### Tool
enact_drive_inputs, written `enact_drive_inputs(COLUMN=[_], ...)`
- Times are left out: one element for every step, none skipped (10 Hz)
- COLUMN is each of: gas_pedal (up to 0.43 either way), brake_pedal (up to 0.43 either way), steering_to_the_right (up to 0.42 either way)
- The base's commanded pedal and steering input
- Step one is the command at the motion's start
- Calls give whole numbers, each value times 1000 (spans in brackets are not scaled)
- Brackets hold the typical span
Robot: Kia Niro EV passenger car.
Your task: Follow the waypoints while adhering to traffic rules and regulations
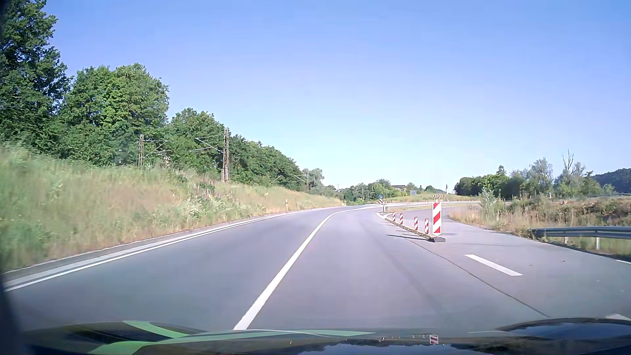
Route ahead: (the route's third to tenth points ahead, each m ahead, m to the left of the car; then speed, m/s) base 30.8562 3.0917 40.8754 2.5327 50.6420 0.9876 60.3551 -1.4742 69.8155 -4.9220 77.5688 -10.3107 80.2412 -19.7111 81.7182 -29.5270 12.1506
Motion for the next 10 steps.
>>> enact_drive_inputs(gas_pedal=[0, 0, 0, 0, 0, 0, 79, 87, 87, 87], brake_pedal=[0, 0, 0, 0, 0, 0, 0, 0, 0, 0], steering_to_the_right=[0, 0, 1, 3, 4, 4, 4, 4, 4, 4])
